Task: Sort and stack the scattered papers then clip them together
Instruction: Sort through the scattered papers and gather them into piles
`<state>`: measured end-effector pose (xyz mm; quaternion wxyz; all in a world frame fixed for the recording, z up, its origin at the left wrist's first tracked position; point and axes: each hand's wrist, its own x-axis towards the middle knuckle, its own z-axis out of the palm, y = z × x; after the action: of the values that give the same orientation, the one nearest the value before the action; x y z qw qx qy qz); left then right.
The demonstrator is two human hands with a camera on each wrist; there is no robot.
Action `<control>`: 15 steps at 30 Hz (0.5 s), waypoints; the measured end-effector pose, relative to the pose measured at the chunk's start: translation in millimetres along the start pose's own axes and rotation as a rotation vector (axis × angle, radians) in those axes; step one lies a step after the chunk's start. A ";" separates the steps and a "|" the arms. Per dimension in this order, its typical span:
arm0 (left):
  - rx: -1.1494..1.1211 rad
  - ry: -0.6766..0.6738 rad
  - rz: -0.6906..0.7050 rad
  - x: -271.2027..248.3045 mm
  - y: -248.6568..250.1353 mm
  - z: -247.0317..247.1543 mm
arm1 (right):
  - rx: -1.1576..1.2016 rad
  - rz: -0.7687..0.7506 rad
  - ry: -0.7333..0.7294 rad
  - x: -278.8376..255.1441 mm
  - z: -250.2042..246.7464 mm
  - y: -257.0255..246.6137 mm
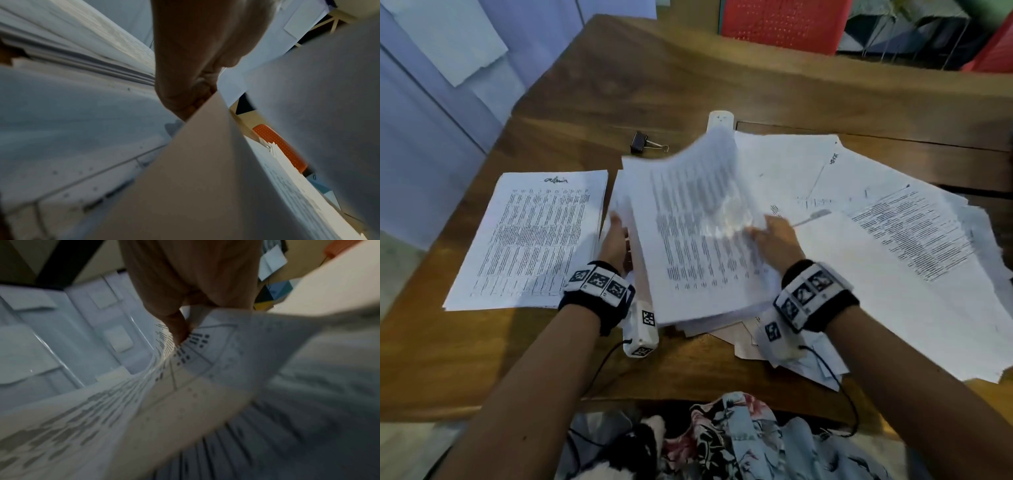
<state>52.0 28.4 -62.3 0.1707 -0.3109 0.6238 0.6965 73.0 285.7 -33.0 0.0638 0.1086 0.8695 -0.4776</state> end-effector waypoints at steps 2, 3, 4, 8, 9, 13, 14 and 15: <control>0.009 -0.090 0.004 -16.1 4.4 7.2 | -0.154 0.016 -0.031 -6.0 16.1 12.2; 0.070 -0.095 0.020 -20.0 3.9 9.8 | -0.168 0.040 -0.045 -7.5 21.7 16.0; 0.134 -0.073 0.050 -20.4 1.5 11.2 | -0.174 0.069 -0.046 -8.0 25.6 18.5; 0.446 0.058 0.135 -15.0 -14.4 9.3 | -0.387 0.232 0.172 0.6 14.8 14.3; 0.485 0.083 0.149 -14.0 -17.1 9.4 | -0.440 0.322 0.202 3.9 9.0 11.9; 0.534 0.145 0.196 -15.1 -16.8 15.9 | -0.461 0.475 0.102 19.8 1.1 11.7; 0.537 0.153 0.205 -14.4 -16.6 16.4 | -0.381 0.396 0.087 21.6 3.3 12.4; 0.538 0.157 0.204 -14.3 -16.8 16.9 | -0.294 0.294 0.081 19.6 5.7 10.7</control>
<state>69.5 49.8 -65.4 0.1272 -0.2431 0.8252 0.4937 56.7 289.0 -49.0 0.1129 0.2430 0.9064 -0.3265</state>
